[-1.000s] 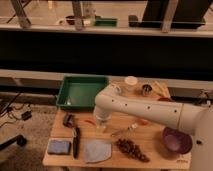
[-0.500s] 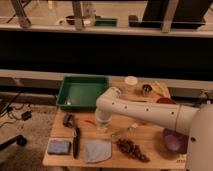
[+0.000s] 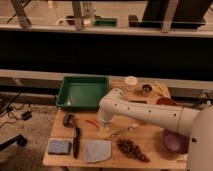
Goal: Place pepper in purple bowl
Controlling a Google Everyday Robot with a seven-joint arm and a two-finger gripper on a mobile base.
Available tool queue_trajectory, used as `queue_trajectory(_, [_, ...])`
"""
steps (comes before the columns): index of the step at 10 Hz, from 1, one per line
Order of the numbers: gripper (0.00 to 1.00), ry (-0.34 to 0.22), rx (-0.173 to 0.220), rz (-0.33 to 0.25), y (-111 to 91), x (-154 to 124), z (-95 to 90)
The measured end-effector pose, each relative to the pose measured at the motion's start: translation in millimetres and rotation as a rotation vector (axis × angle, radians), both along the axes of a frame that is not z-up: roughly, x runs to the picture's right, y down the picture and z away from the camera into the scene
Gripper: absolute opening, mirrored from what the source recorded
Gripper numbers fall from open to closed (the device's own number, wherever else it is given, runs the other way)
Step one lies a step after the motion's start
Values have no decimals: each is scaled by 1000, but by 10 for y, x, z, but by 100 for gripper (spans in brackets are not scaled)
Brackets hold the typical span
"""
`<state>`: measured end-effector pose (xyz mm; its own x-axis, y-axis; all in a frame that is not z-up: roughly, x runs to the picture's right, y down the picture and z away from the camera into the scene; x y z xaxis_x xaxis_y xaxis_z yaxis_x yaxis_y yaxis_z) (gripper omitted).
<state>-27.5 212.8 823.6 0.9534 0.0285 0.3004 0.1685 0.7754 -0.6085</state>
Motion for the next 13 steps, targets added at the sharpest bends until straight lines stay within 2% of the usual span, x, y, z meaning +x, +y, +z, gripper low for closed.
queue_trajectory(8, [63, -11, -9, -11, 63, -4, 84])
queue_trajectory(13, [63, 6, -26, -23, 93, -56, 85])
